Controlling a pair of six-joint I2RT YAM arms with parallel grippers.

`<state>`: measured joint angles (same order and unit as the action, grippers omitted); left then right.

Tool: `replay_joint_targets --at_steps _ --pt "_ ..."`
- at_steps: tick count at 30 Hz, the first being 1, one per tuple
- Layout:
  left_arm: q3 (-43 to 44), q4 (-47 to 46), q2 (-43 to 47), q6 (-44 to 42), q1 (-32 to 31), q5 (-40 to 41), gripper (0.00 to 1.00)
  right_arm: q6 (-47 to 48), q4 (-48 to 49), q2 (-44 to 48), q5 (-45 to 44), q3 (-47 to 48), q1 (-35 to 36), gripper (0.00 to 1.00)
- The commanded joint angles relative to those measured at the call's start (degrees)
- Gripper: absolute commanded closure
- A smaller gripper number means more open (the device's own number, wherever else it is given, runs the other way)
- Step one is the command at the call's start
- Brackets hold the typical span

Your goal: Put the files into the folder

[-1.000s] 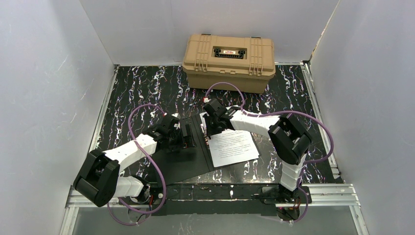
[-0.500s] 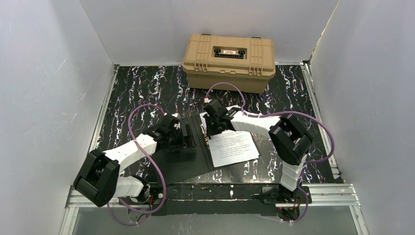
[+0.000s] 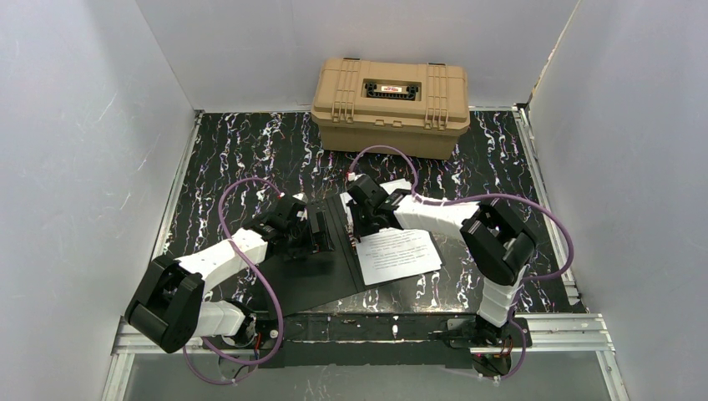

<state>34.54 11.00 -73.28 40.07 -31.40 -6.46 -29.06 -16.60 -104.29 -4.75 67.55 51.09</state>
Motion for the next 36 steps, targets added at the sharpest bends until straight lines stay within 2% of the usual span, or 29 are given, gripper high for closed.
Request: replay_joint_targets --at_steps 1,11,14,26,36 --pt "-0.9 3.7 0.0 -0.2 -0.2 1.4 0.06 -0.6 -0.2 0.9 0.4 -1.4 1.5 0.95" --pt "-1.0 3.9 0.1 -0.3 -0.2 1.5 0.06 -1.1 -0.4 1.2 -0.7 -1.4 1.9 0.69" --pt "-1.1 3.7 0.0 -0.2 -0.2 1.5 0.06 -1.1 -0.8 1.9 -1.5 -1.4 1.9 0.65" --pt "-0.8 3.8 -0.1 -0.3 -0.2 1.4 0.06 0.3 -6.2 7.1 -7.7 1.6 2.2 0.68" --pt "0.1 5.7 0.2 -0.9 -0.2 2.9 0.07 1.2 -8.4 8.6 -6.9 6.3 3.7 0.69"
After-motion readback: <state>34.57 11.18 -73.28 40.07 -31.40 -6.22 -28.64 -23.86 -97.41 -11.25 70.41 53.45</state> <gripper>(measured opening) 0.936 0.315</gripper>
